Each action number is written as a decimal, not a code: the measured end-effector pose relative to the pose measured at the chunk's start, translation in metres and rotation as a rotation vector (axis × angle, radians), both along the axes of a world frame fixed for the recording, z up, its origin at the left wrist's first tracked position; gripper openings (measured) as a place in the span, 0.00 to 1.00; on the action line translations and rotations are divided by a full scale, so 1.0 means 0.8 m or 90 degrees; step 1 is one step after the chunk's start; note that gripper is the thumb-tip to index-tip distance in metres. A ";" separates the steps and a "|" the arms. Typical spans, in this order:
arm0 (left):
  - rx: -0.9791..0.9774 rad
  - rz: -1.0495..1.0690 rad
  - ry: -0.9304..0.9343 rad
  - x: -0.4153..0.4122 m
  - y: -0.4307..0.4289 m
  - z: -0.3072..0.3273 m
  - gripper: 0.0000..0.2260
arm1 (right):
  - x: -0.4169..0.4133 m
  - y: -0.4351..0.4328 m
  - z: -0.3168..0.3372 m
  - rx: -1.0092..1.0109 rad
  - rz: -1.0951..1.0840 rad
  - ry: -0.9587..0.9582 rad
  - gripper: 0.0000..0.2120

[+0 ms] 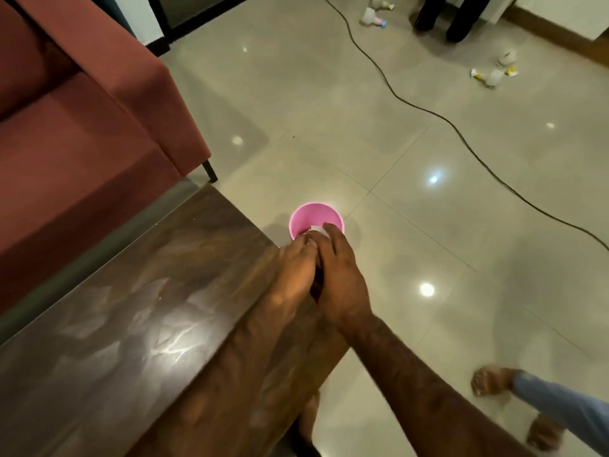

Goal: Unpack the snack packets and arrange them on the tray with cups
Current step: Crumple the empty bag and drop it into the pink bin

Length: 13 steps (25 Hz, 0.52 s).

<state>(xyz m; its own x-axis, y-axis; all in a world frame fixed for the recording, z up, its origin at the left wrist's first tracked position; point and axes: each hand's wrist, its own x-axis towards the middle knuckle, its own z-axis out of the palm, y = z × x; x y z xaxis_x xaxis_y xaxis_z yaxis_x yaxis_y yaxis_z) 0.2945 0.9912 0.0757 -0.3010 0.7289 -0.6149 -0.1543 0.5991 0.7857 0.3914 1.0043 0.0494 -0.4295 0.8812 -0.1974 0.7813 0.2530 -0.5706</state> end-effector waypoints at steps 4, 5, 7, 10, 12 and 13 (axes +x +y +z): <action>-0.020 -0.045 0.056 -0.006 0.075 -0.054 0.20 | 0.005 0.095 -0.073 -0.004 -0.030 0.002 0.29; -0.028 -0.040 0.065 -0.009 0.086 -0.066 0.20 | 0.002 0.116 -0.089 0.000 -0.032 0.008 0.27; -0.046 -0.030 0.082 -0.014 0.096 -0.090 0.20 | -0.007 0.156 -0.118 0.004 -0.048 0.032 0.26; -0.062 -0.048 0.104 -0.029 0.097 -0.123 0.22 | -0.026 0.211 -0.167 -0.011 -0.066 0.056 0.28; -0.060 -0.056 0.119 -0.039 0.092 -0.141 0.22 | -0.036 0.239 -0.202 -0.039 -0.047 0.042 0.31; -0.057 -0.060 0.126 -0.044 0.090 -0.147 0.22 | -0.039 0.249 -0.217 -0.058 -0.035 0.025 0.32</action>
<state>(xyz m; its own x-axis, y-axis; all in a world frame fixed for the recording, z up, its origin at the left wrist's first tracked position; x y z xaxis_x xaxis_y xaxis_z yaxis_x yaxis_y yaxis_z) 0.2596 1.0631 -0.0418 -0.3554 0.7044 -0.6144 0.0570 0.6725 0.7379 0.3600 1.2039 -0.1244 -0.3895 0.8830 -0.2618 0.7689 0.1552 -0.6203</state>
